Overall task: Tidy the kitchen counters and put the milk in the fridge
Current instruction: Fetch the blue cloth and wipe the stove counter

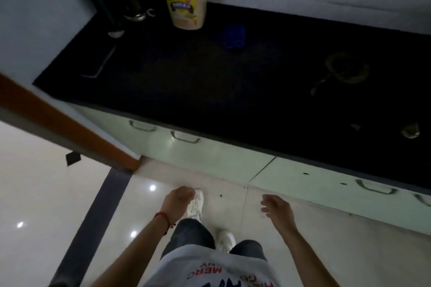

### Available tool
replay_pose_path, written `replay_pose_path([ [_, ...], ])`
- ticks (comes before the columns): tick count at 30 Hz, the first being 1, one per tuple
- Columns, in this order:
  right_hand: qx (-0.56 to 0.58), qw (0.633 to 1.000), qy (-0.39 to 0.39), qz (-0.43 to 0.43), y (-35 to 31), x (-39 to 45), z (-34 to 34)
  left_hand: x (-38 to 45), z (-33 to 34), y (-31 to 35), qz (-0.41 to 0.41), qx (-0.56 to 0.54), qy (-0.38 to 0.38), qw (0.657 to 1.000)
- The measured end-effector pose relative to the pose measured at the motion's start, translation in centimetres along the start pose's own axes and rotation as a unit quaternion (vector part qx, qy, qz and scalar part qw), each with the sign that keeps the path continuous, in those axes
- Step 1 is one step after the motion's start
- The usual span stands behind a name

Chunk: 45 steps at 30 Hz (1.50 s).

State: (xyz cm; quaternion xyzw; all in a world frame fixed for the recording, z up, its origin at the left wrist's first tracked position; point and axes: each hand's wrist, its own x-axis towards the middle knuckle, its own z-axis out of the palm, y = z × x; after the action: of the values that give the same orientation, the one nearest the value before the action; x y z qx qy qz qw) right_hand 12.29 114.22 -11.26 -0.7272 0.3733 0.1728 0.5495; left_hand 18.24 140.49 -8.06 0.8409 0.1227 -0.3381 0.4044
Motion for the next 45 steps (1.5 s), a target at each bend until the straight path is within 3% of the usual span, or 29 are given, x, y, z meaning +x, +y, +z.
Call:
replay_pose_path([
  [9,0.144,0.978,0.043,-0.148,-15.8,4.5,2.4,10.1,-8.8,10.7,0.245,0.036,0.05,0.968],
  [13,0.117,0.974,0.071,-0.182,-22.0,8.6,3.8,15.3,-12.2,12.6,0.297,0.172,0.144,0.928],
  [16,0.074,0.976,0.108,-0.174,-25.6,12.2,4.6,18.7,-13.3,12.8,0.248,0.3,0.157,0.908],
  [19,0.046,0.981,0.133,-0.133,-29.2,15.9,5.2,20.3,-13.5,12.4,0.223,0.348,0.164,0.896],
  [31,-0.043,0.971,0.181,-0.15,-42.7,30.0,7.1,21.4,-13.4,11.7,0.209,0.357,0.168,0.895],
  [36,-0.097,0.966,0.194,-0.139,-43.9,33.3,8.5,21.3,-13.4,11.8,0.203,0.36,0.166,0.895],
  [45,-0.027,0.969,0.207,-0.135,-42.0,29.7,8.7,21.3,-13.5,12.0,0.206,0.359,0.157,0.897],
])
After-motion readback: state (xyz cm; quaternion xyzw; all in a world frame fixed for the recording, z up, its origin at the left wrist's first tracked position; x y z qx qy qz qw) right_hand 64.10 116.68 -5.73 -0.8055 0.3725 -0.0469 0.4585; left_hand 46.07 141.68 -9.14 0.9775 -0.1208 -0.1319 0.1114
